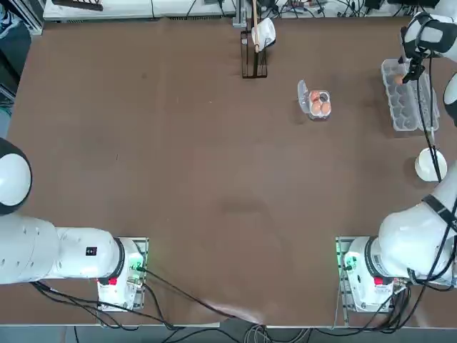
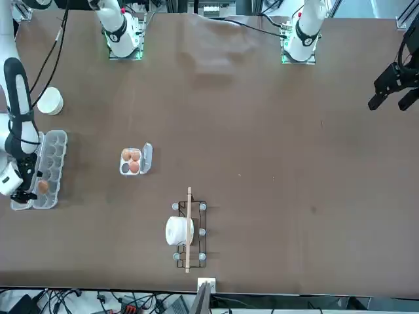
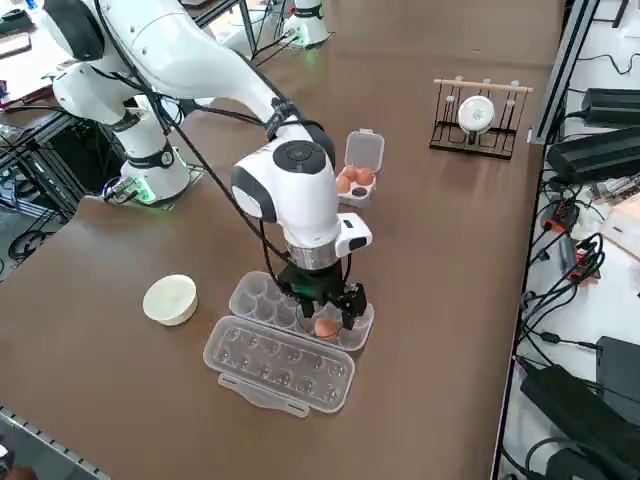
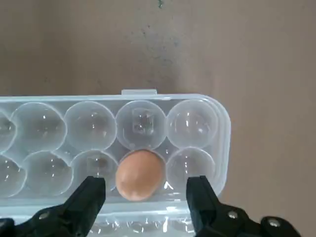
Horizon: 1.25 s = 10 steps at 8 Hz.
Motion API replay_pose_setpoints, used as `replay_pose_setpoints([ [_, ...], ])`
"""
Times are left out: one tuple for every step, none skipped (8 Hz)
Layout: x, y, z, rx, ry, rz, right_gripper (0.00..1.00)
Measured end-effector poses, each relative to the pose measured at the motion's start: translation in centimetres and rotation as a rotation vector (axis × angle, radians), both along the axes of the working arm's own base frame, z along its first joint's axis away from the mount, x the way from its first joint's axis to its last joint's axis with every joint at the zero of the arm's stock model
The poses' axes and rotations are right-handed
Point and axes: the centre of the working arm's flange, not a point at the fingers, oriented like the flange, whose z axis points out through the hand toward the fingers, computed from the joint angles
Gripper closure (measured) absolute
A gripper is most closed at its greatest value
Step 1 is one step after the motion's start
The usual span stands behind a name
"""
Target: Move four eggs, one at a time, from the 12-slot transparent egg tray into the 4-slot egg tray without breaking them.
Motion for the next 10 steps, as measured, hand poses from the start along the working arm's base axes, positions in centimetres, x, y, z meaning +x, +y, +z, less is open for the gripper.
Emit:
replay_pose_setpoints([
  [0.0, 0.0, -0.4, 0.004, 0.004, 0.000, 0.00],
  [-0.1, 0.0, -0.6, 0.005, 0.007, 0.001, 0.01],
  [-0.1, -0.1, -0.9, 0.006, 0.010, 0.001, 0.01],
  [-0.1, -0.1, -1.2, 0.008, 0.014, 0.001, 0.02],
  [-0.1, -0.2, -1.3, 0.008, 0.015, 0.001, 0.03],
  [0.0, -0.3, -1.6, 0.007, 0.015, 0.002, 0.04],
  [0.2, -0.4, -1.7, 0.006, 0.013, 0.005, 0.06],
  [0.4, -0.5, -2.0, 0.006, 0.014, 0.008, 0.07],
  [0.4, -0.5, -2.2, 0.007, 0.015, 0.009, 0.10],
  [0.3, -0.6, -2.3, 0.009, 0.022, 0.009, 0.16],
])
